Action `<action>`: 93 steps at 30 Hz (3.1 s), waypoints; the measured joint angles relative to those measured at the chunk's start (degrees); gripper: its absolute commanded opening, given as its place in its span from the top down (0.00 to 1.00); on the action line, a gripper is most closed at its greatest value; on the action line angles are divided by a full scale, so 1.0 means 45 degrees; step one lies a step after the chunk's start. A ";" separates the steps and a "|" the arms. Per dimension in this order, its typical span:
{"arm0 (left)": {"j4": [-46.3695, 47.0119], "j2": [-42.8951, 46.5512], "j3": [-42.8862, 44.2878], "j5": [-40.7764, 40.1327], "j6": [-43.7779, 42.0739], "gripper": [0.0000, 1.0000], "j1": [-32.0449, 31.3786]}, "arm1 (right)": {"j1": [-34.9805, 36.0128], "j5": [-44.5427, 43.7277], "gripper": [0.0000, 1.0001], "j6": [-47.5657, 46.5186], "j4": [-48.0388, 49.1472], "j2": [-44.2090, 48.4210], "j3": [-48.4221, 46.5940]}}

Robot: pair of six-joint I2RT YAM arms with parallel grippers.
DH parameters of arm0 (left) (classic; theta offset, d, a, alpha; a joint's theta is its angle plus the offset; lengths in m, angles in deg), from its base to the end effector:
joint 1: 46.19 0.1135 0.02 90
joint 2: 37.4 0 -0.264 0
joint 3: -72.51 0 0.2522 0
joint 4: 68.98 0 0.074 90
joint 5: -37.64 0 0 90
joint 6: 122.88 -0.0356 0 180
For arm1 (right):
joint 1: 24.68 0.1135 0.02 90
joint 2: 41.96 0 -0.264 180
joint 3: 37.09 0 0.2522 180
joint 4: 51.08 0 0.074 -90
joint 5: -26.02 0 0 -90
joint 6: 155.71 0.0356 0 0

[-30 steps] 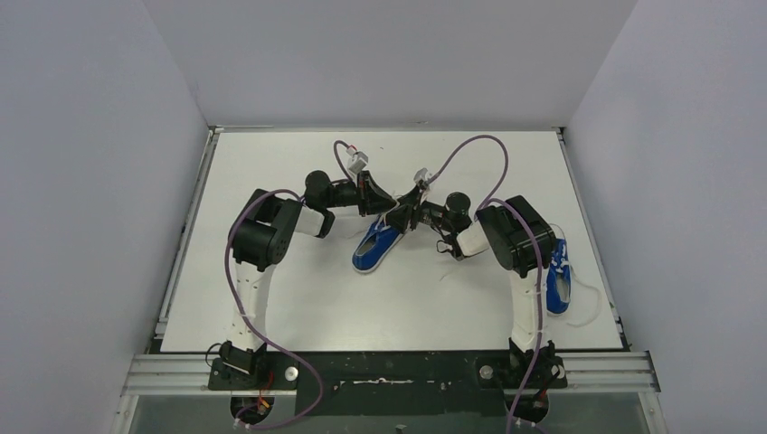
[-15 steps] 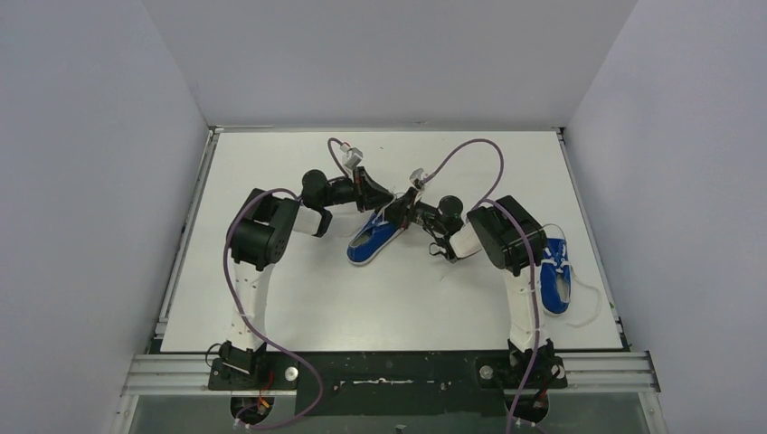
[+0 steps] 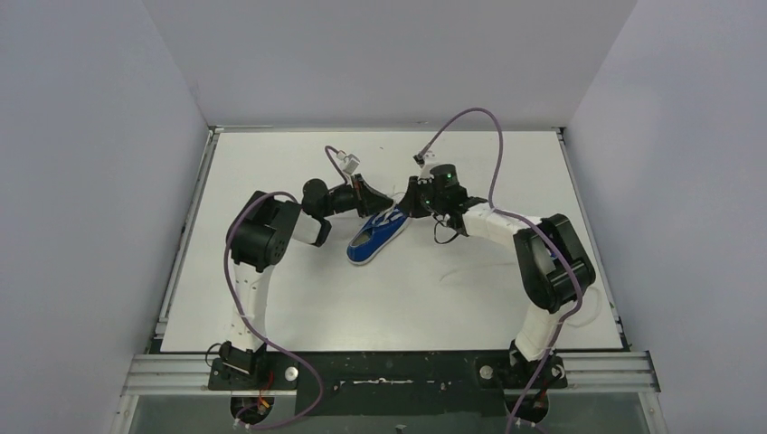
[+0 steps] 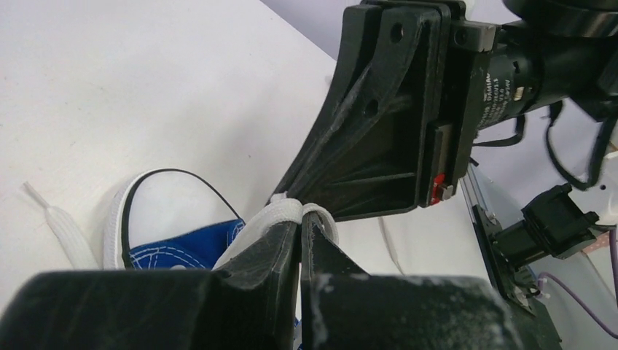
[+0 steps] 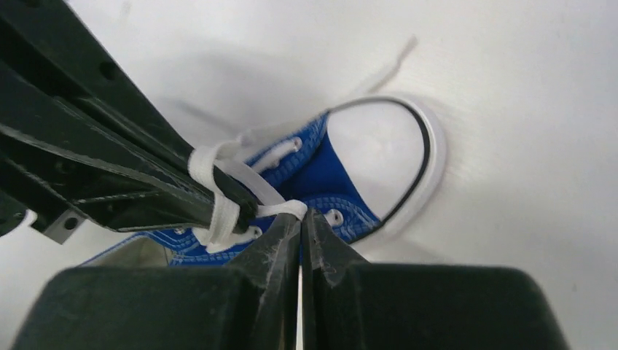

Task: Tie the shoes
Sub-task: Move the shoe to the center of the board.

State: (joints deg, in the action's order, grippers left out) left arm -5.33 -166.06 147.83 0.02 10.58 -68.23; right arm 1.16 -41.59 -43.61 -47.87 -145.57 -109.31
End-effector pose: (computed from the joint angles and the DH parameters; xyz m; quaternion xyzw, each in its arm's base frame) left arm 0.3877 -0.1874 0.1345 0.2261 0.6279 -0.6105 0.4265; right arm 0.3466 0.1829 0.1882 -0.1271 0.8379 0.3569 0.3928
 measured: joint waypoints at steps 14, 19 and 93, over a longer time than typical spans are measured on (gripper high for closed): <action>0.0034 0.0092 -0.0670 -0.0612 0.1637 1.00 -0.0146 | 0.1083 -0.1797 1.00 -0.0646 -1.4717 -0.1341 -0.7815; 0.0044 0.0131 -0.0670 -0.0617 0.2016 1.00 -0.0083 | 0.0738 0.0180 1.00 -0.1608 -1.7486 -0.3065 -1.0312; -1.3867 0.4367 0.0758 -0.2021 -0.3857 0.69 -0.0495 | -0.1297 0.4838 1.00 0.4061 -1.2463 -0.2710 -0.6926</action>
State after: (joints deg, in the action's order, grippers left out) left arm -67.74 -146.41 151.24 -9.08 -6.78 -70.46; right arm -4.67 -19.82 -25.33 -103.95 -157.77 -140.47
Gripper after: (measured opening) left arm 0.367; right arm 0.026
